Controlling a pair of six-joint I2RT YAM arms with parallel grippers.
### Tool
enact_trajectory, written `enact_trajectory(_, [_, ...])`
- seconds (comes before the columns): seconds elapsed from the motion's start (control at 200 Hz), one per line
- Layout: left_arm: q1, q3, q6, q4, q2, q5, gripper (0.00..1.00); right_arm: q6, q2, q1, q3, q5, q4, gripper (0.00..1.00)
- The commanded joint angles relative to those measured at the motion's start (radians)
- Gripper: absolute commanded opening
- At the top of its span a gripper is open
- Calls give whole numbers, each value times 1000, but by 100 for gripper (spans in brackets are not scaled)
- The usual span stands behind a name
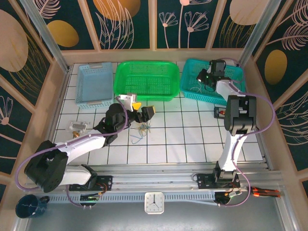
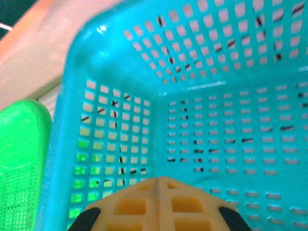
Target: Untangle the cables
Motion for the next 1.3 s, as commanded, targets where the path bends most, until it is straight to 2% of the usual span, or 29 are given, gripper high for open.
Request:
enact_trajectory(0.0, [-4, -16, -16, 34, -27, -9, 99, -35, -57, -13, 52, 65, 30, 28])
enact_trajectory(0.035, [-4, -17, -16, 32, -30, -12, 99, -36, -63, -16, 52, 69, 30, 36])
enact_trajectory(0.08, [-5, -22, -16, 31, -34, -17, 99, -37, -74, -16, 47, 71, 34, 42])
enact_trajectory(0.185, [-3, -35, -22, 28, -49, -38, 99, -28, -127, -17, -4, 67, 64, 49])
enact_trajectory(0.475, [-3, -54, -62, 3, -72, -87, 99, 15, -325, 28, -213, 11, 145, 51])
enact_trajectory(0.696, [10, -51, -112, -51, -90, -131, 99, -23, -459, 192, -382, 22, 141, 51])
enact_trajectory(0.871, [77, -44, -159, -102, -110, -119, 99, 0, -521, 360, -506, 55, 151, 52])
enact_trajectory(1.036, [157, -46, -202, -118, -130, -56, 99, 54, -517, 499, -562, 55, 173, 53])
enact_trajectory(1.296, [181, -25, -190, -180, -125, -13, 99, 134, -491, 621, -638, -2, 281, 53])
